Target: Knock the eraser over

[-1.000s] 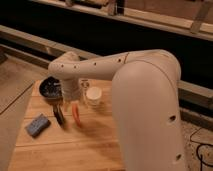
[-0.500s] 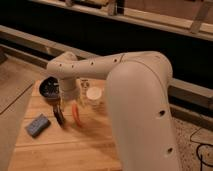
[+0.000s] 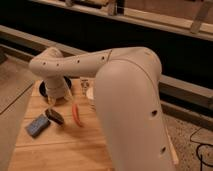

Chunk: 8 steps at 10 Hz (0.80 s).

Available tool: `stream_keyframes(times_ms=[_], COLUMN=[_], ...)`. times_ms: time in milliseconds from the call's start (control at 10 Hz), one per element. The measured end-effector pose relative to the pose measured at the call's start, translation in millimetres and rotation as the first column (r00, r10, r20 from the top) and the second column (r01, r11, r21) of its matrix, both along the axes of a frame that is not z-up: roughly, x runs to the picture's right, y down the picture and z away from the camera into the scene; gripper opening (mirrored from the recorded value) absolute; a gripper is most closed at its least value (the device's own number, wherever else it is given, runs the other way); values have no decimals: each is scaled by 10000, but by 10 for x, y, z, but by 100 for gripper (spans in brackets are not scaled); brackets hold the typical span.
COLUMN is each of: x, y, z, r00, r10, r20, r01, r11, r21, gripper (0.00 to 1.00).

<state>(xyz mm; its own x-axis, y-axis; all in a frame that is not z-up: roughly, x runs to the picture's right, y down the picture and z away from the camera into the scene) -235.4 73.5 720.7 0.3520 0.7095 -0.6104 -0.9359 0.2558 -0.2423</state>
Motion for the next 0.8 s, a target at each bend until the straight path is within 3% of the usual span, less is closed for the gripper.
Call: stream_keyframes(times_ms=[100,300,600,800], x=[-212,-336,-81,-112], y=[32,79,-23,-14], z=[-110,-191,-276,-280], r00=[9990,9975,9978,9979], r10=[-308,-581,-530,-548], r20=[311,392,-402,-349], r01=[304,570,562,575], r11=[9994,9980,9952,9950], r21=[135,274,805,820], gripper=[65,65,65,65])
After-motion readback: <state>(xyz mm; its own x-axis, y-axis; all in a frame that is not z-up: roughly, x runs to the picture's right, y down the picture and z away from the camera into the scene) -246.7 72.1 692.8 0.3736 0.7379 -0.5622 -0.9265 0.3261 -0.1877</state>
